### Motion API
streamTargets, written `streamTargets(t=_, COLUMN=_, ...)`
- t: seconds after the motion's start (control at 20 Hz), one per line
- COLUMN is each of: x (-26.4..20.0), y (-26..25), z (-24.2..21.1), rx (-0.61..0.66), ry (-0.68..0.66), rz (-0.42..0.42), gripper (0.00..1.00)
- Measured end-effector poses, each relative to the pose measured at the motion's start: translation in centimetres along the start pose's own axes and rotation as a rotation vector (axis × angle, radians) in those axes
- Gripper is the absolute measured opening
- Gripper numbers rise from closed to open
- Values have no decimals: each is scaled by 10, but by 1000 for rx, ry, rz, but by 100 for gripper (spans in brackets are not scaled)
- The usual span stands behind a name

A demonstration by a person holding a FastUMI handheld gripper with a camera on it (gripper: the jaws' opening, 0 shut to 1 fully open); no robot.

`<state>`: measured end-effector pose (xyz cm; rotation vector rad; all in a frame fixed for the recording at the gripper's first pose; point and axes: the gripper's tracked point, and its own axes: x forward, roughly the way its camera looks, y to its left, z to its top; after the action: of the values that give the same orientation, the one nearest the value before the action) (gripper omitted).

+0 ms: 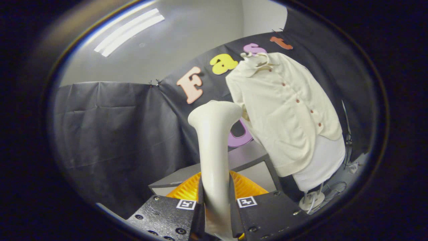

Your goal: Iron the clothes twice with a garment steamer, once on the left side and once on the right side.

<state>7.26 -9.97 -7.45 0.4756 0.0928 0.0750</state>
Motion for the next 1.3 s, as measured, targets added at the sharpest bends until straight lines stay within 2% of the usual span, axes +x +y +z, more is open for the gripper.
streamTargets(t=0.2, x=6, y=72, z=9, rx=-151, ry=0, rz=-21, gripper=30)
streamTargets(t=0.4, x=1, y=123, z=17, rx=-180, ry=18, rz=-20, gripper=30)
streamTargets(t=0.55, x=-20, y=150, z=10, rx=-241, ry=21, rz=-3, gripper=30)
streamTargets(t=0.75, x=-64, y=156, z=-18, rx=-333, ry=3, rz=-27, gripper=30)
streamTargets(t=0.95, x=-88, y=159, z=-44, rx=-320, ry=36, rz=-27, gripper=30)
streamTargets(t=1.3, x=-119, y=151, z=-18, rx=-301, ry=-5, rz=-59, gripper=30)
